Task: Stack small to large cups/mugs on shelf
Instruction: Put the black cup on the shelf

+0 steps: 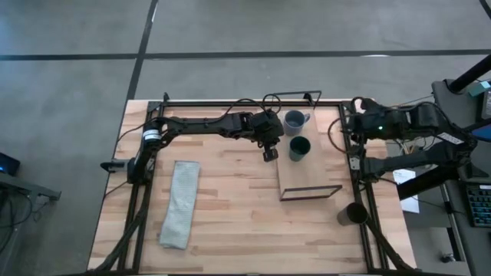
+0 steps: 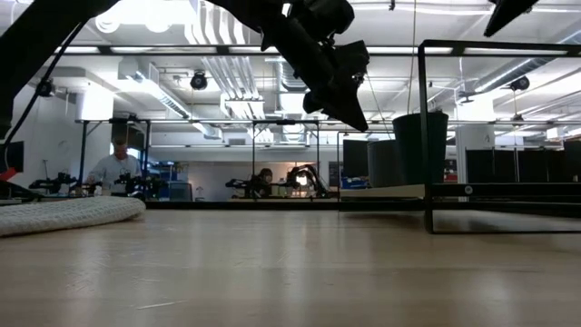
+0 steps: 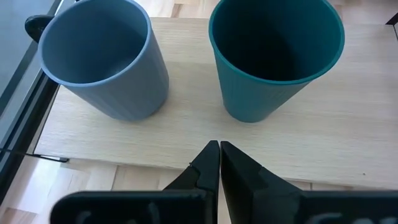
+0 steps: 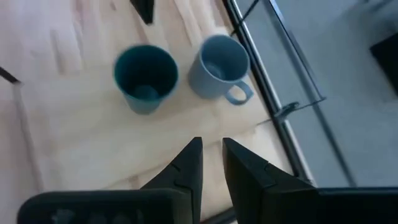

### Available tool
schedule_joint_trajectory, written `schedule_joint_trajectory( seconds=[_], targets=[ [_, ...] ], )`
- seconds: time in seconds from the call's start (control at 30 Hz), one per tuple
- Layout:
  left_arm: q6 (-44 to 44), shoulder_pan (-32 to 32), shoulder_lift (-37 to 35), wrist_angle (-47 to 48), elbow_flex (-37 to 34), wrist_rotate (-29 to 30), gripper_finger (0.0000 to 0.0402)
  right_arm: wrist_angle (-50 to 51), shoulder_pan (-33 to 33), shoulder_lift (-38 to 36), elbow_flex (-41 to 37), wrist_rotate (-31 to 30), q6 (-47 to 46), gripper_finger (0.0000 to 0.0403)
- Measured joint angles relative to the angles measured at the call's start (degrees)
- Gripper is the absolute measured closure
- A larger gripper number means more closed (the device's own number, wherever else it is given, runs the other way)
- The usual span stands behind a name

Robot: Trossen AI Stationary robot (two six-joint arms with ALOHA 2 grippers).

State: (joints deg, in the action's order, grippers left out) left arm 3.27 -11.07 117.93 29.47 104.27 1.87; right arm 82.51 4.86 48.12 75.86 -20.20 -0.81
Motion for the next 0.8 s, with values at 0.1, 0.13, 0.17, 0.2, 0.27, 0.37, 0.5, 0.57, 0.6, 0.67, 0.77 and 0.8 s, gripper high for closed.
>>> schedule_joint_trajectory(
  seconds=[0.1,0.13,0.17,0.2,0.27,0.37,0.5,0.57,0.6,0.67,0.77,0.8],
  targets=[
    [0.0,0.0,0.0,0.0,0.0,0.0,0.0402,0.4,-0.3,-0.4,1.6,2.6,-0.7,0.0352],
    [0.0,0.0,0.0,0.0,0.0,0.0,0.0402,0.5,-0.6,-0.5,1.8,3.3,-0.6,0.0355],
    [0.0,0.0,0.0,0.0,0.0,0.0,0.0402,0.7,-1.0,-0.5,1.9,3.9,-0.5,0.0357],
    [0.0,0.0,0.0,0.0,0.0,0.0,0.0402,1.0,-1.4,-0.5,2.0,4.4,-0.4,0.0359],
    [0.0,-0.1,0.0,0.0,0.0,0.0,0.0402,1.6,-2.3,-0.3,2.3,5.2,-0.4,0.0362],
    [0.0,-0.2,0.0,0.0,0.0,0.0,0.0402,1.8,-4.1,0.8,2.9,5.2,-2.5,0.0365],
    [0.0,-0.2,0.0,0.0,0.0,0.0,0.0402,6.2,-7.4,2.4,3.5,5.5,-6.1,0.0365],
    [0.1,-0.3,0.0,0.0,0.0,0.0,0.0402,7.6,-9.4,2.8,3.5,6.0,-9.4,0.0365],
    [0.1,-0.4,0.0,0.0,0.0,0.0,0.0402,7.5,-10.4,3.0,3.5,6.8,-11.0,0.0365],
    [0.1,-0.5,0.0,0.0,0.0,-0.1,0.0402,7.5,-12.4,3.0,3.4,9.4,-13.3,0.0365],
    [0.1,-0.6,0.0,0.0,0.0,-0.1,0.0402,7.5,-15.7,2.9,2.9,13.9,-16.0,0.0365],
    [0.0,-0.6,0.0,0.0,0.0,-0.1,0.0402,7.5,-16.8,2.9,2.7,14.7,-16.7,0.0365]
  ],
)
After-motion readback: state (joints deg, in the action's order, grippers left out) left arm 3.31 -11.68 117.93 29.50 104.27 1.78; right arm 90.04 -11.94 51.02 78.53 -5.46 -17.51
